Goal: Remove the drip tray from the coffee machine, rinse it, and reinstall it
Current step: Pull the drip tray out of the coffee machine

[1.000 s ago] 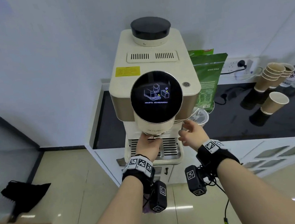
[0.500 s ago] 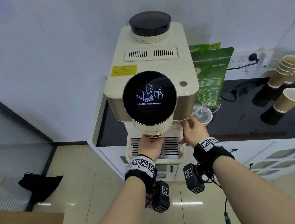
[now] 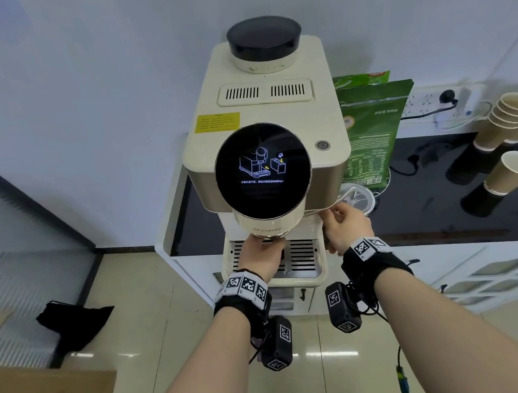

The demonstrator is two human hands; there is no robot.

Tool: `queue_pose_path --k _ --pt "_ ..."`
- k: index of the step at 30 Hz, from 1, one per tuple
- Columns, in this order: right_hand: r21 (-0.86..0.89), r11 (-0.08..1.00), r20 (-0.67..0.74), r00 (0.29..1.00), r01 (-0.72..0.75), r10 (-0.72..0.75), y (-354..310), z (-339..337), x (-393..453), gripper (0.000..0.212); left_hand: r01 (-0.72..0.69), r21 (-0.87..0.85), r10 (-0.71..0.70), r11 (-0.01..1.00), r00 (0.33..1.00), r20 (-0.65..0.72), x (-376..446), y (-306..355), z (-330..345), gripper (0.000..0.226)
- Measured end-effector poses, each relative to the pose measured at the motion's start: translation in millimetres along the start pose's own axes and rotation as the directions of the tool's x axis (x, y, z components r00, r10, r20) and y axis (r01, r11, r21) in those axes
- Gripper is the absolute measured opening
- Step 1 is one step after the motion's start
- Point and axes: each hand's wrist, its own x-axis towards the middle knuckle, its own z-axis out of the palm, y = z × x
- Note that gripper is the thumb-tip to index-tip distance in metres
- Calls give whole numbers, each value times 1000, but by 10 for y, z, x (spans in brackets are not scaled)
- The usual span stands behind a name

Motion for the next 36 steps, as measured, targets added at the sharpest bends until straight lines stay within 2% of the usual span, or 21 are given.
queue_pose_path --k 2,4,6,7,9,11,15,20,24,27,29,32,36 --pt "-36 999 -21 1000 4 -5 85 7 -83 42 20 -25 -21 999 1000 -14 -91 -62 23 9" --pt "-54 999 -63 998 -5 1 198 44 -202 61 16 -5 -16 1000 1000 -5 -177 -88 49 12" --pt "78 996 -20 998 -53 54 295 98 -341 72 37 16 -38 999 999 31 -272 -72 88 14" --pt "141 987 19 997 -72 70 340 111 -387 71 41 33 -43 999 998 56 -321 -62 110 22" --pt "189 980 70 996 -65 53 404 89 -418 68 29 61 -35 998 994 99 -373 -84 161 54" --pt "185 981 102 994 -58 39 427 53 -419 65 26 64 -33 998 995 99 -387 -150 197 61" --pt "183 981 114 993 -58 37 502 65 -477 61 65 25 -67 998 992 102 -426 -221 249 48" --pt "162 981 93 992 -102 88 560 113 -557 57 85 -34 -81 996 990 117 -490 -358 289 61" --pt "130 985 83 991 -116 105 548 206 -636 57 75 14 -76 997 992 97 -492 -494 203 31" --pt "119 984 87 989 -130 120 585 302 -779 57 94 -4 -92 996 988 123 -612 -622 123 29" --pt "119 984 128 985 -129 113 515 441 -919 57 120 -17 -118 993 988 99 -721 -739 -51 32" --pt "133 985 193 978 -111 84 318 662 -1098 53 152 -14 -151 988 988 41 -779 -894 -381 19" --pt "134 988 200 979 -71 43 68 792 -1257 48 178 -71 -178 982 984 6 -825 -933 -687 18"
